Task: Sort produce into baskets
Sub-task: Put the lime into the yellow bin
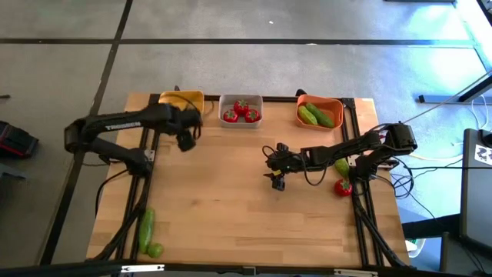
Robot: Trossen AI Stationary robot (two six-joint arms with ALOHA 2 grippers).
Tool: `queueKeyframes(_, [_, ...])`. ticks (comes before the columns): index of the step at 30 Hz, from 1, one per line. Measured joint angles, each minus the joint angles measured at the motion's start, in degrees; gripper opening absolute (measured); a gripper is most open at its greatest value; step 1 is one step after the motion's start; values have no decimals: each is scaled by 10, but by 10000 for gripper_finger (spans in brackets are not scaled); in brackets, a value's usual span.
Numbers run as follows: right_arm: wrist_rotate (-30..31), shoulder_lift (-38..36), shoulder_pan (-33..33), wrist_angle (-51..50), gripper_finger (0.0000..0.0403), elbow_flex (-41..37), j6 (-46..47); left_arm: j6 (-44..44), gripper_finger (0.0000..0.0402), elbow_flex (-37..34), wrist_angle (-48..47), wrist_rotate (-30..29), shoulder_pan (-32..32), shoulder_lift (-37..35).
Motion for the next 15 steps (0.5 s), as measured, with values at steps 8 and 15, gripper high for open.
queueKeyframes(8, [0,0,0,0,252,0,0,33,207,-17,165,-1,130,-9])
queueKeyframes(15, [0,0,0,0,252,0,0,48,207,-63,270,0,208,-8])
